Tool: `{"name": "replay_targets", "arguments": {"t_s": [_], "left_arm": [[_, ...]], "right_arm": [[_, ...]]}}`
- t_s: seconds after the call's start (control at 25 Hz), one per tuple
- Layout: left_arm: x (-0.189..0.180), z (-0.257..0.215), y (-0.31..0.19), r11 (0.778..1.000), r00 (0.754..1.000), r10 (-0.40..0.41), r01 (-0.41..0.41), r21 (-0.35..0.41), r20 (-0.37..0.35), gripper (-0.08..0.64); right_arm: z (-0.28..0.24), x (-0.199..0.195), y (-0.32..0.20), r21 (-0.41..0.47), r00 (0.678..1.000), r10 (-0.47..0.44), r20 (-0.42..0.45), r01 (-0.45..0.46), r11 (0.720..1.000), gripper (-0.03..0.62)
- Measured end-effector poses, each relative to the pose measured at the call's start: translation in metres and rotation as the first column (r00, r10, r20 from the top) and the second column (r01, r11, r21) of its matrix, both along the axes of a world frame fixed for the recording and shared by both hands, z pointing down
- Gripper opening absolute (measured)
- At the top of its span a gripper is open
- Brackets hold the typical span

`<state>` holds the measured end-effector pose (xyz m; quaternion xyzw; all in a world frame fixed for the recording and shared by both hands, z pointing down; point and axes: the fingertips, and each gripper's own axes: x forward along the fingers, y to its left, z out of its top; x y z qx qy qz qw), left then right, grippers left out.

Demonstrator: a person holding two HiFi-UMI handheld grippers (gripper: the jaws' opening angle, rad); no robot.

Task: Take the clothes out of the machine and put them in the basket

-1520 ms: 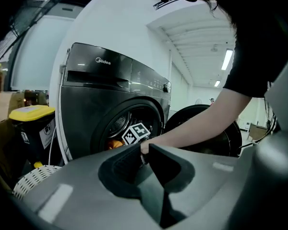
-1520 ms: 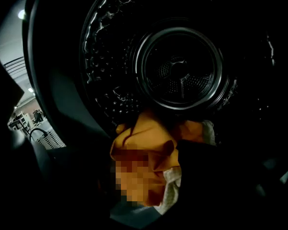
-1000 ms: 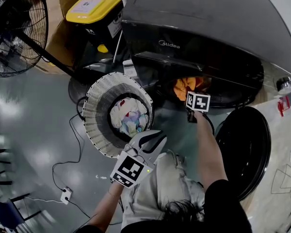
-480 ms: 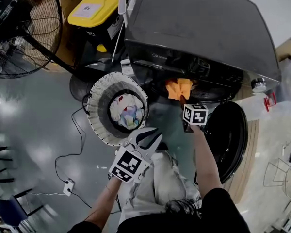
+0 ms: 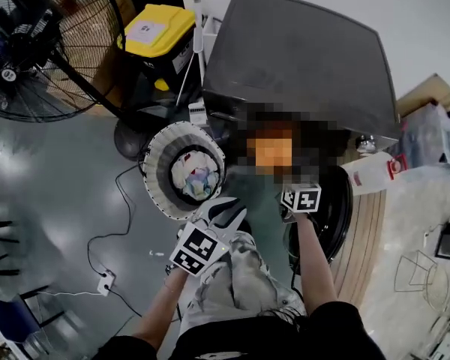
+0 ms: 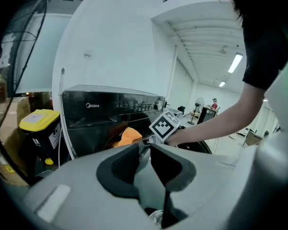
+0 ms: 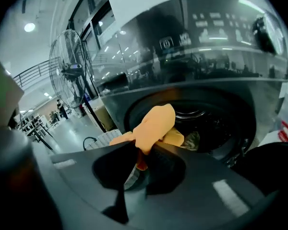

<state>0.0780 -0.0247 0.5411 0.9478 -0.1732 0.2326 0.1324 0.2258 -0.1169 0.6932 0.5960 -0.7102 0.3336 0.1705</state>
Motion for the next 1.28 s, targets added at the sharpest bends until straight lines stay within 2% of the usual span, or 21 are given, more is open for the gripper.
{"name": "replay_targets", "arguments": {"t_s": [0.2, 0.44, 0.6, 0.76, 0.92, 1.08, 1.28], "left_arm": [[0.002, -0.032, 0.005, 1.000, 1.000, 0.004, -0.005, 0.030, 0.026, 0.071], [-0.001, -0.061, 0.006, 0.998, 0.999, -0.025, 0.022, 0.057, 0.041, 0.097], [-0.001, -0.068, 0.008, 0.997, 0.998, -0.026, 0.022, 0.073, 0.050, 0.107], [-0.003, -0.063, 0.007, 0.998, 0.995, -0.009, 0.002, 0.070, 0.098, 0.139], [0.006, -0.047, -0.004, 0.998, 0.990, 0.005, -0.013, 0.060, 0.140, 0.175], [0.021, -0.025, -0.013, 0.999, 0.985, 0.022, -0.027, 0.027, 0.172, 0.229], [0.048, -0.002, -0.021, 0.999, 0.971, 0.039, -0.043, 0.012, 0.238, 0.289]], "right_arm": [[-0.057, 0.003, 0.016, 0.038, 1.000, 0.002, 0.027, -0.003, 0.999, 0.074], [-0.131, -0.005, 0.033, 0.119, 0.998, -0.040, 0.043, 0.035, 0.992, 0.072], [-0.178, -0.008, 0.041, 0.172, 0.997, -0.062, 0.049, 0.053, 0.984, 0.074], [-0.226, -0.015, 0.043, 0.238, 0.994, -0.092, 0.058, 0.076, 0.968, 0.074], [-0.279, -0.020, 0.041, 0.323, 0.988, -0.133, 0.080, 0.101, 0.941, 0.072], [-0.336, -0.026, 0.040, 0.425, 0.976, -0.182, 0.120, 0.116, 0.898, 0.072], [-0.405, -0.040, 0.046, 0.516, 0.955, -0.288, 0.072, 0.211, 0.830, 0.072]]}}
